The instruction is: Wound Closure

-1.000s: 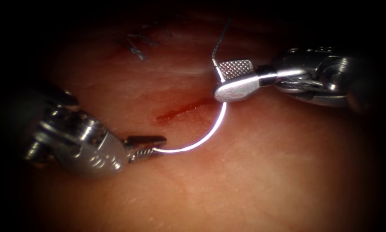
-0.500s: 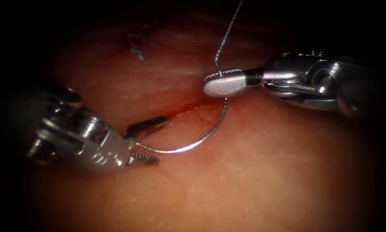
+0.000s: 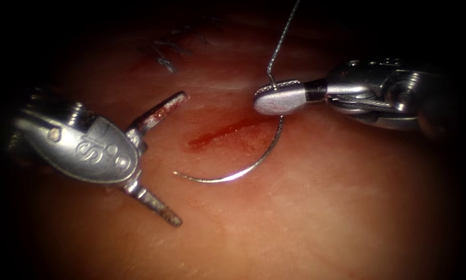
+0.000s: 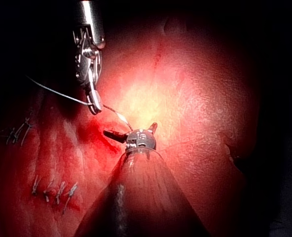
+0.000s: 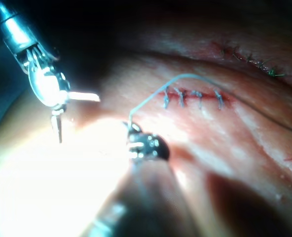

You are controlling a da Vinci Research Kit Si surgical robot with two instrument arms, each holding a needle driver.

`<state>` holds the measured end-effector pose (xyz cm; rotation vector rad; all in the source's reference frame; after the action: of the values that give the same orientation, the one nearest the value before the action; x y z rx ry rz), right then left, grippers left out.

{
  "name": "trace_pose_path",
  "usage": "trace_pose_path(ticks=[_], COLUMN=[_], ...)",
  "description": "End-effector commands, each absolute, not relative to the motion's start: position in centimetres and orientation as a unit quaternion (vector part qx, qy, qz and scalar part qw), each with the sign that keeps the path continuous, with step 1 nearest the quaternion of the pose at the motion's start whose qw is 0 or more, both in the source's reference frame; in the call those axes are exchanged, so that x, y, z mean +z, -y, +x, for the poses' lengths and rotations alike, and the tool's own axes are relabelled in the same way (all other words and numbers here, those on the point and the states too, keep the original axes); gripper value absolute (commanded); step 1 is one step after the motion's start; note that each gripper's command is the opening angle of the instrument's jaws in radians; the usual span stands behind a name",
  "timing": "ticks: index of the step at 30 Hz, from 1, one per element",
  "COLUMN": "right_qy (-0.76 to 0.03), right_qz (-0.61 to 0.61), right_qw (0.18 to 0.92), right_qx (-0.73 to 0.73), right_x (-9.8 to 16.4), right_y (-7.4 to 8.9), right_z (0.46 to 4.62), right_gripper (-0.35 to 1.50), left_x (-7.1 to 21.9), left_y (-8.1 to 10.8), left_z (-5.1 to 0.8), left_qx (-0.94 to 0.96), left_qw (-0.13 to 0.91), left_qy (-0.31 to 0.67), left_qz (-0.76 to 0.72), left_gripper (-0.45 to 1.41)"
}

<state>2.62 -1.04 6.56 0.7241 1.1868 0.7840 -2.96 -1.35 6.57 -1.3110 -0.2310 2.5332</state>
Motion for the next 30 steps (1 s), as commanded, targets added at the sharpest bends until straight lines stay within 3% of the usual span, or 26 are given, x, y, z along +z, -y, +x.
trace_pose_path(ticks=[1,10,30], right_qy=[-0.539,-0.585,-0.638], right_qz=[0.313,0.223,0.149], right_qw=[0.706,0.753,0.755], right_qx=[0.336,0.203,0.005], right_x=[6.60,6.52,6.31], right_y=[1.06,1.03,1.14], right_z=[2.68,2.67,2.73], right_gripper=[-0.35,-0.35,-0.35], left_x=[6.61,6.70,7.19], left_y=[1.38,1.18,0.92], left_z=[-3.00,-3.01,-3.23], left_qx=[0.867,0.820,0.829], left_qw=[0.163,0.257,0.269], left_qy=[0.110,0.239,0.287], left_qz=[-0.457,-0.453,-0.397], left_gripper=[0.99,0.93,0.79])
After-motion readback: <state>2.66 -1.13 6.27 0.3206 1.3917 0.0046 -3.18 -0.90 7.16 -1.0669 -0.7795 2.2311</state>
